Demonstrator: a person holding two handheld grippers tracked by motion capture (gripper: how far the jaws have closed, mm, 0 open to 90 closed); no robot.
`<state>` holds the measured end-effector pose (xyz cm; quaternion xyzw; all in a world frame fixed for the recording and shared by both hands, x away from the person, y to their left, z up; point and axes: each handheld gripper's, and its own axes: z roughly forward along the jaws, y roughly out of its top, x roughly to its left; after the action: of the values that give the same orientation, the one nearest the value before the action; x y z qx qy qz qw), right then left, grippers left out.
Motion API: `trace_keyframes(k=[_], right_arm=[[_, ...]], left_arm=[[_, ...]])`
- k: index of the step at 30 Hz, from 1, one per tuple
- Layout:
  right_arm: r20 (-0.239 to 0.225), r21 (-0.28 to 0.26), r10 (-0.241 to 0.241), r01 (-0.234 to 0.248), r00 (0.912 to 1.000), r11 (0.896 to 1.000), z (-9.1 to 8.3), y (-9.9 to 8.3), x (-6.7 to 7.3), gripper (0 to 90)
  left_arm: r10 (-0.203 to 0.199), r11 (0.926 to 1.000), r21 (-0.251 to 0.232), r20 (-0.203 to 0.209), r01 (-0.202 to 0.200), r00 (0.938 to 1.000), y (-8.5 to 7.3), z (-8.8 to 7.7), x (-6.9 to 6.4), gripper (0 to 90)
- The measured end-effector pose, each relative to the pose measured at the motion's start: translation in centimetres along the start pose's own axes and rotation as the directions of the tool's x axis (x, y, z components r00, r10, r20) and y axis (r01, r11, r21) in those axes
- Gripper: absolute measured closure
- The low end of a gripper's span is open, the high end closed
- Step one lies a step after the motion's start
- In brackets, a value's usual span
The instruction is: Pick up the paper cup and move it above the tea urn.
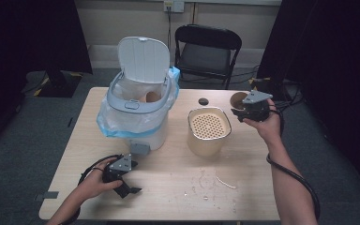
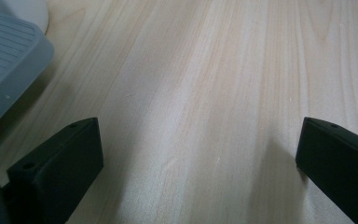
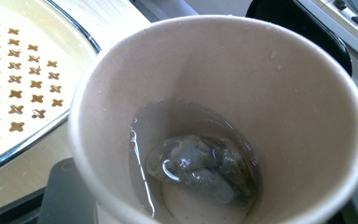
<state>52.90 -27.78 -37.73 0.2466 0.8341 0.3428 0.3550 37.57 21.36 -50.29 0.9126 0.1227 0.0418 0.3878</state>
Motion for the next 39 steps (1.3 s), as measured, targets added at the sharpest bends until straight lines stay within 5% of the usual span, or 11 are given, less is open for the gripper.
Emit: trace_keyframes(k=[23, 27, 32, 38, 39], right_arm=[[0.045, -0.054, -0.137, 0.14, 0.9895, 0.989, -0.3, 1.9, 0.4, 31.3], [0.087, -0.04, -0.19, 0.194, 0.9778, 0.98, -0.4, 2.5, 0.6, 31.6], [0.139, -0.009, -0.269, 0.273, 0.953, 0.962, -0.6, 3.0, 0.9, 31.7], [0.147, -0.003, -0.308, 0.311, 0.9401, 0.95, -0.7, 3.5, 1.1, 31.8], [0.162, 0.004, -0.326, 0.33, 0.9314, 0.944, -0.7, 3.5, 1.1, 31.8]], left_arm=[[-0.003, 1.0, -0.001, -0.001, 0.003, 1.0, 0.0, 0.0, 0.0, 0.0], [0.0, 1.0, -0.004, 0.0, 0.0, 1.0, 0.0, 0.0, 0.0, 0.0], [0.0, 1.0, 0.003, -0.001, 0.0, 1.0, 0.0, 0.0, 0.0, 0.0], [0.0, 1.0, 0.001, -0.001, 0.0, 1.0, 0.0, 0.0, 0.0, 0.0], [0.001, 1.0, 0.001, -0.001, -0.001, 1.0, 0.0, 0.0, 0.0, 0.0]])
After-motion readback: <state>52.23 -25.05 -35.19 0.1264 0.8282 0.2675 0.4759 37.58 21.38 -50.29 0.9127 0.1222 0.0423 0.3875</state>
